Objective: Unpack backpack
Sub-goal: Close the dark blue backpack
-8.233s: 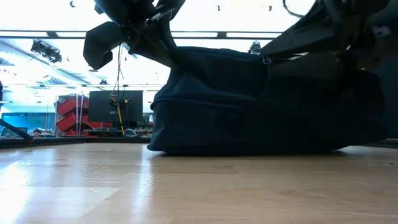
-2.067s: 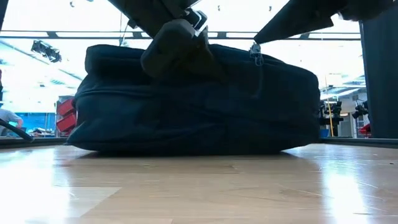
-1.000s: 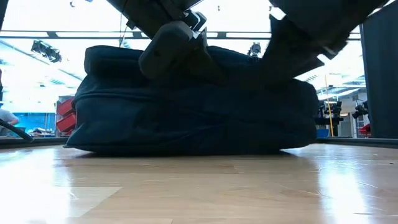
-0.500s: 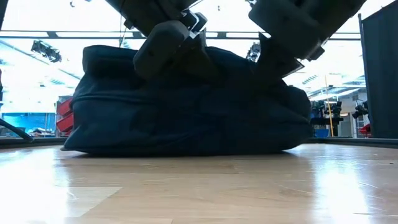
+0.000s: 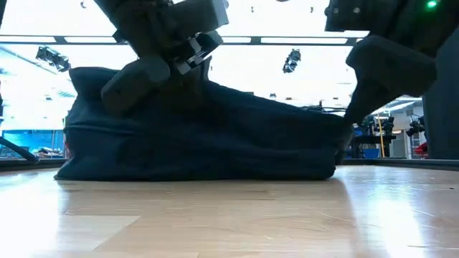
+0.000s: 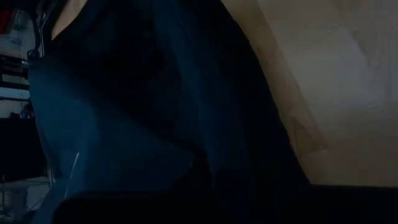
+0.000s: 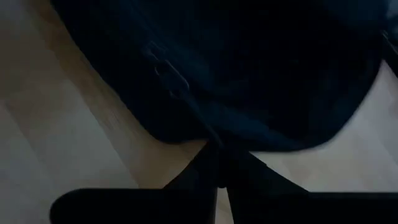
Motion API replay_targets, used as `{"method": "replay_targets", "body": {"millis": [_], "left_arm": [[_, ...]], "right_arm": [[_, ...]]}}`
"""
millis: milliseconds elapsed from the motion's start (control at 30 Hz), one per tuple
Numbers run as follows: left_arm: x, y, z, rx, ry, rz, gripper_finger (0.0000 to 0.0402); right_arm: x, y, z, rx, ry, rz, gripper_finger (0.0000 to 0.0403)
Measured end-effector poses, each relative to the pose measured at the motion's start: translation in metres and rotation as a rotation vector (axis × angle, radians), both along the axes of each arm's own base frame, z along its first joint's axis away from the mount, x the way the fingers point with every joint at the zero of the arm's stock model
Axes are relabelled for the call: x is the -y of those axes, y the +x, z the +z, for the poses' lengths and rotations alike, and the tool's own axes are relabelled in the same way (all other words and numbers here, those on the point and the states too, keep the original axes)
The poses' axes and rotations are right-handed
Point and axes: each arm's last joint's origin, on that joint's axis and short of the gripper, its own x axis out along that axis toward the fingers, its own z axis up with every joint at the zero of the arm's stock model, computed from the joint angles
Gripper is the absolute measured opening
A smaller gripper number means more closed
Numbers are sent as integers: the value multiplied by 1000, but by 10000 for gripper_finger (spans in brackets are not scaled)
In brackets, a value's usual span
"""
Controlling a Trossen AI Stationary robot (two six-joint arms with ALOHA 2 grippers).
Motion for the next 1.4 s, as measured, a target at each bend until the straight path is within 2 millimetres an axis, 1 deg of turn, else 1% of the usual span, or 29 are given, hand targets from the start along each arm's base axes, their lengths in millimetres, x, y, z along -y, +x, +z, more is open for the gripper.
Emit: {"method": "replay_targets", "body": {"millis": [167, 333, 533, 633, 767, 900, 1000, 1100, 1167, 1233, 1333, 1400], "left_arm": [[8, -6, -1, -26, 12, -29, 0], [25, -14, 3, -27, -23, -96, 0], [48, -28, -1, -57, -55, -192, 0], [52, -39, -4, -84, -48, -205, 0], [40, -57, 0, -98, -47, -170, 0], [22, -85, 11, -41, -84, -147, 0], [3, -111, 14, 54, -102, -109, 0], [-15, -129, 15, 220, -164, -81, 0], [-23, -137, 20, 342, -221, -66, 1], [-27, -143, 28, 423, -260, -71, 6], [-28, -148, 41, 485, -266, -110, 28], [-27, -148, 49, 507, -260, -128, 52]], "right_arm": [[4, -12, 2, -45, -44, -68, 0], [9, -21, 6, -75, -95, -128, 0], [9, -21, 6, -83, -96, -133, 0], [8, -19, 5, -77, -82, -121, 0], [5, -15, 3, -63, -48, -90, 0], [2, -10, 1, -50, -13, -55, 0], [-3, -4, -1, -30, 22, 7, 0], [-8, 5, -2, 9, 68, 66, 0], [-10, 11, -2, 36, 89, 102, 0], [-9, 16, -2, 55, 96, 119, 0], [-6, 22, -1, 69, 98, 126, 0], [-4, 24, -1, 66, 95, 124, 0]]}}
